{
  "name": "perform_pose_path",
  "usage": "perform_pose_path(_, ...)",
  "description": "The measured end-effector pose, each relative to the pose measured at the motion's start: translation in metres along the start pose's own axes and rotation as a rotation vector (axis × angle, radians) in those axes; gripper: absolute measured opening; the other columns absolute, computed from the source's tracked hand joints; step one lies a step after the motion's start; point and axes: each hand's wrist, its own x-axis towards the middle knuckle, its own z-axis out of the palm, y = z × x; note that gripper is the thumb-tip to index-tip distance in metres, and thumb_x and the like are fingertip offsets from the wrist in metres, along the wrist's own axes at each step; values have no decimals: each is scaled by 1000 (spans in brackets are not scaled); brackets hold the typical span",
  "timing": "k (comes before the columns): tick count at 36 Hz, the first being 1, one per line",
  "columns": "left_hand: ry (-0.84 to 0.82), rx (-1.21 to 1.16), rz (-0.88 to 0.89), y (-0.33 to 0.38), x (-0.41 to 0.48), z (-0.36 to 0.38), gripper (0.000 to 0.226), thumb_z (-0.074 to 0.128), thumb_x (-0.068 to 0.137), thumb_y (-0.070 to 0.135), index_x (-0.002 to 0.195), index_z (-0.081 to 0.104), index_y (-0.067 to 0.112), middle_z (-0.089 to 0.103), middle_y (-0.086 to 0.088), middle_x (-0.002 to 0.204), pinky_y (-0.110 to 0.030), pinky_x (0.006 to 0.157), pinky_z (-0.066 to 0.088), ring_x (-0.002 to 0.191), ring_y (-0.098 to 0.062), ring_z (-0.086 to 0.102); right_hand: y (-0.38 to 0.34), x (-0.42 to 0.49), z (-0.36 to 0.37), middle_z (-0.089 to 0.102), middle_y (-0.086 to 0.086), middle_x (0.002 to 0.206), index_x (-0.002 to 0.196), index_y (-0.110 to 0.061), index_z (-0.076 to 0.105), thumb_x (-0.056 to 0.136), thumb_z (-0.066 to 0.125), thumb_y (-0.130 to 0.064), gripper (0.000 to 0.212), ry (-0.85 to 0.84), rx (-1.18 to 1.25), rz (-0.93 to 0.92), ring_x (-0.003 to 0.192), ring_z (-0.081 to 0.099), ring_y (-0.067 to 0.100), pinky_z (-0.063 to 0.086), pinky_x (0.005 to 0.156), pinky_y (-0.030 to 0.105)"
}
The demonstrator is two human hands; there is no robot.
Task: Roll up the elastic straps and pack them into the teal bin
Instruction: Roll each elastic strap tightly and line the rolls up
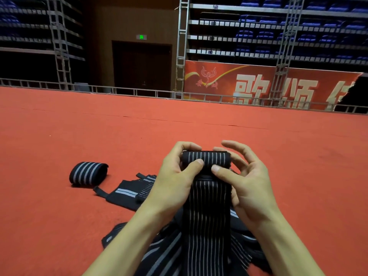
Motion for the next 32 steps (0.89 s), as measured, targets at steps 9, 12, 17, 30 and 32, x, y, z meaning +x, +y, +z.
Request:
perform_pose_path(9,-17,36,16,3,-2,4,33,55,93,-6,110,58,22,64,8,83,-19,66,51,75,-3,62,2,1,-1,75,10,96,93,-26,74,69,81,-27,25,60,-128,-10,91,71,36,56,85,60)
perform_pose_path(12,-52,-61,-98,3,-3,7,26,54,97,12,118,52,28,68,7,88,-21,69,53,80,-5,65,0,2,-2,75,8,95,92,-28,75,71,84,-18,25,43,-105,-55,93,71,35,57,83,52)
perform_pose_path(17,-88,-92,-141,0,-4,9,34,49,82,50,111,46,32,70,14,82,-28,75,53,82,-6,66,1,1,-1,72,-1,90,95,-36,72,88,68,-11,26,-80,-131,-57,82,66,16,57,71,33)
perform_pose_path(30,-156,111,75,-2,-1,-1,17,49,102,13,116,44,22,63,21,90,-17,82,47,89,1,59,6,3,0,69,5,102,107,-35,66,83,74,-37,26,-75,-115,52,92,66,16,56,81,35)
perform_pose_path(32,-138,113,97,-3,0,-1,24,53,95,12,114,48,27,63,15,92,-19,81,47,88,-2,59,4,1,2,70,6,98,108,-29,64,80,67,-39,31,-77,-77,104,82,67,14,56,69,29)
